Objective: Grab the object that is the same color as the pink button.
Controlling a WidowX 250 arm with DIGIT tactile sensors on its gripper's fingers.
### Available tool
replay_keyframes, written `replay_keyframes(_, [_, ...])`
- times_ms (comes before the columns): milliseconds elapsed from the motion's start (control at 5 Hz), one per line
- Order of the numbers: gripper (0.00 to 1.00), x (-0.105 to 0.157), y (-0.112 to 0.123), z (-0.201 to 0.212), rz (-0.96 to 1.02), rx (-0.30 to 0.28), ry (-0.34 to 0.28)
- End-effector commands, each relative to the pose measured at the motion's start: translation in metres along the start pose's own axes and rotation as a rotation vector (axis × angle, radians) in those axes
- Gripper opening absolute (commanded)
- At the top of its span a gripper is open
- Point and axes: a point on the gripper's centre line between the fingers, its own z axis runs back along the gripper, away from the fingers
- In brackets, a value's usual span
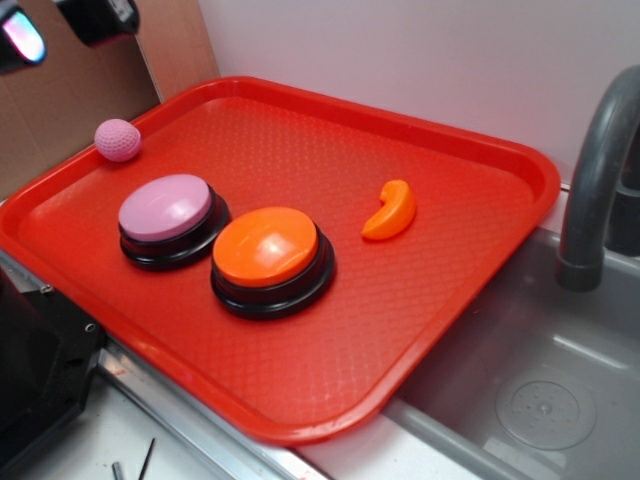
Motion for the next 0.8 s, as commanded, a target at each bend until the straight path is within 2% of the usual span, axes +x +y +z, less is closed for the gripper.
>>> replay_keyframes(0, [1.00,0.053,0.033,-0.038,0.330,0.099,-0.127])
replay_keyframes(200, [1.00,0.070,0.045,-0.051,0.447,0.119,-0.193])
replay_keyframes(400, [1.00,0.085,0.055,-0.065,0.555,0.180,-0.286])
replay_keyframes(600, [1.00,0.099,0.066,-0.077,0.634,0.211,-0.325])
